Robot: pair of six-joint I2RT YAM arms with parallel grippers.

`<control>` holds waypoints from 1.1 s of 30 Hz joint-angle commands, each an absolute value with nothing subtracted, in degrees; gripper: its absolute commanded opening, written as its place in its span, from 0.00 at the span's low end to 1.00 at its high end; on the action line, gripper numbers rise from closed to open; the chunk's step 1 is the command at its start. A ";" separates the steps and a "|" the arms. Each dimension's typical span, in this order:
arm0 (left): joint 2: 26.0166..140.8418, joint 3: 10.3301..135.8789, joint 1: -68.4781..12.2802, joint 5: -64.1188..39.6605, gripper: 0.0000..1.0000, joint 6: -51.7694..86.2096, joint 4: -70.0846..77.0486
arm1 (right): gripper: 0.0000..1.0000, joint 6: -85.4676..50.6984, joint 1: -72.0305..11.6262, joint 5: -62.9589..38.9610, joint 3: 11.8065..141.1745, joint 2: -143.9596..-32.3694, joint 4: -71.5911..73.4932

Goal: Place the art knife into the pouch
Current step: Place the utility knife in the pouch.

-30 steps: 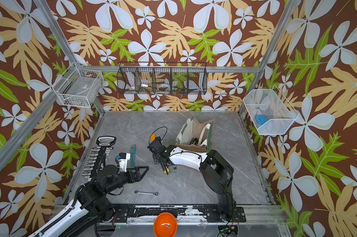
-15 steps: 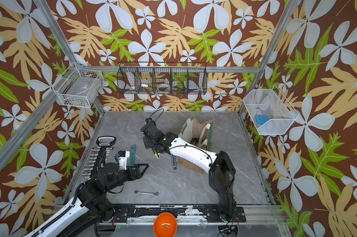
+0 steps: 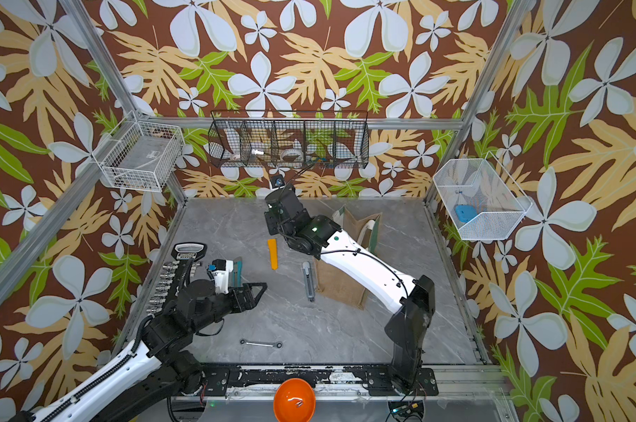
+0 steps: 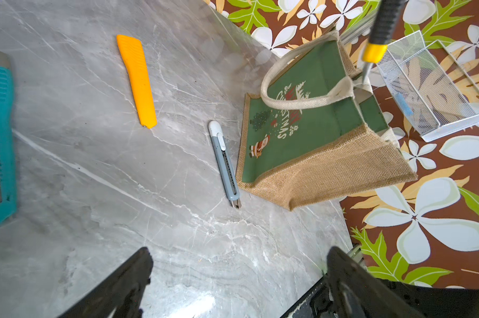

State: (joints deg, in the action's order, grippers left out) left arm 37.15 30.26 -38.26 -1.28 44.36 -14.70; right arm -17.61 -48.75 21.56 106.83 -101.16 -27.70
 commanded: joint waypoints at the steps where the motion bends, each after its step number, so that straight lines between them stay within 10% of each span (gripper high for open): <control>1: 38.87 31.43 -38.14 -0.08 1.00 42.57 -13.71 | 0.26 -15.41 -47.12 25.55 103.56 -96.64 -24.35; 33: 62.04 37.48 -32.64 5.73 1.00 35.30 -7.98 | 0.19 -30.81 -27.77 16.90 65.91 -83.70 -8.46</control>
State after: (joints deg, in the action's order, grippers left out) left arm 61.67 37.78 -33.67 5.72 35.97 -9.54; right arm -28.49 -27.79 18.37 66.50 -83.35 -10.70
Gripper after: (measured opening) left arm 0.998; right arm 0.278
